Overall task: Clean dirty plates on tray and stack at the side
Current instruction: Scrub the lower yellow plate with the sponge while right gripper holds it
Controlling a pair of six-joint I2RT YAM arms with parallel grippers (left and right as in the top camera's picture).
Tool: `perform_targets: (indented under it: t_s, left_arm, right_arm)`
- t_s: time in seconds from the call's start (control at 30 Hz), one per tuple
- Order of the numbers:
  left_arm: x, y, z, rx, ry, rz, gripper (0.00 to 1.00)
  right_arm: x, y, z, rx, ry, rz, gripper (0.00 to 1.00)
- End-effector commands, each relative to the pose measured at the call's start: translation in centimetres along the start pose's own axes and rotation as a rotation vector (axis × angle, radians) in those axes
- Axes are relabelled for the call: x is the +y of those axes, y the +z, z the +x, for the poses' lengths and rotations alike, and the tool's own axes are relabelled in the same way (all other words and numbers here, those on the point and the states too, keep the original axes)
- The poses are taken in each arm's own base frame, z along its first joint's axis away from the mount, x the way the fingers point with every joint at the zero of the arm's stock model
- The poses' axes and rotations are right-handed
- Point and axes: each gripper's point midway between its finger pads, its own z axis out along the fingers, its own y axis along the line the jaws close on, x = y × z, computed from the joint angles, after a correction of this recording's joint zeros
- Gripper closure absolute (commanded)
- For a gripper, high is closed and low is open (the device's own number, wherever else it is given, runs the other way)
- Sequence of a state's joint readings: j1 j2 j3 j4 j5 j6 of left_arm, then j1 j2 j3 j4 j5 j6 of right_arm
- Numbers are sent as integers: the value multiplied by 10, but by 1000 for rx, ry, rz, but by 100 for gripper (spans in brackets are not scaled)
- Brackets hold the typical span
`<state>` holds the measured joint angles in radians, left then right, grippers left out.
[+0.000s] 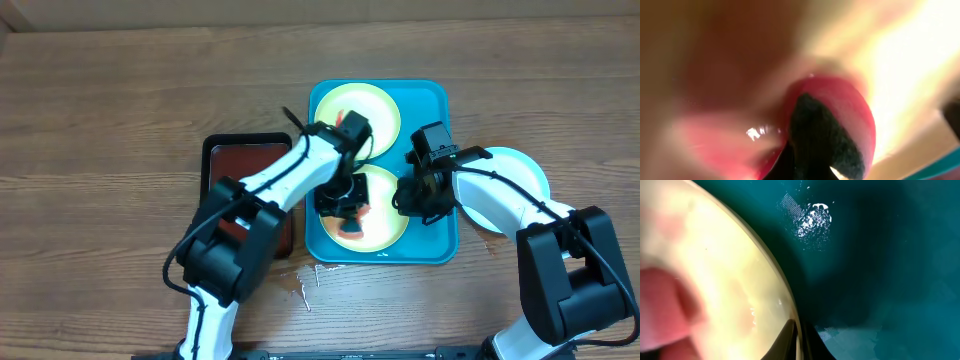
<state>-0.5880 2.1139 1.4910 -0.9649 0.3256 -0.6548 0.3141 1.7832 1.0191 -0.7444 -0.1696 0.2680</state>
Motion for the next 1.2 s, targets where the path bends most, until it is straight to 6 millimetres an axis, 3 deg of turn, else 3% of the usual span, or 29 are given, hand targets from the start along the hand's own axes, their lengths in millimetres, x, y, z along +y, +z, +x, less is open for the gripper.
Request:
perform_targets:
  t_s: [0.0, 0.17, 0.23, 0.37, 0.4, 0.53, 0.7, 0.77, 0.9, 1.03, 1.17]
  left_arm:
    - [48, 0, -17, -33, -82, -149, 96]
    - [87, -12, -30, -104, -98, -324, 96]
    - [86, -17, -39, -139, -51, -335, 96]
    - [56, -20, -50, -157, 29, -219, 96]
    - [37, -18, -52, -153, 49, -124, 96]
    - [-9, -9, -49, -105, 84, 109, 96]
    - [-51, 15, -21, 33, 134, 266, 96]
    - [-58, 20, -7, 81, 146, 278, 96]
    - [-53, 22, 8, 123, 156, 235, 96]
    - [-14, 23, 13, 143, 88, 64, 96]
    - [14, 17, 4, 130, 35, -14, 96]
  right_arm:
    - [-13, 12, 16, 52, 2, 53, 95]
    - [-13, 12, 16, 52, 2, 53, 95]
    - [-13, 12, 15, 51, 2, 53, 95]
    - [-12, 12, 14, 44, 1, 50, 95]
    - [-12, 12, 13, 41, 0, 49, 95]
    - [-12, 12, 13, 41, 0, 49, 95]
    - [-12, 12, 13, 42, 1, 50, 95]
    - [-13, 12, 14, 45, 1, 50, 95]
    - [-13, 12, 14, 46, 1, 51, 95]
    - [-13, 12, 14, 46, 2, 51, 96]
    - [-13, 12, 14, 45, 5, 50, 95]
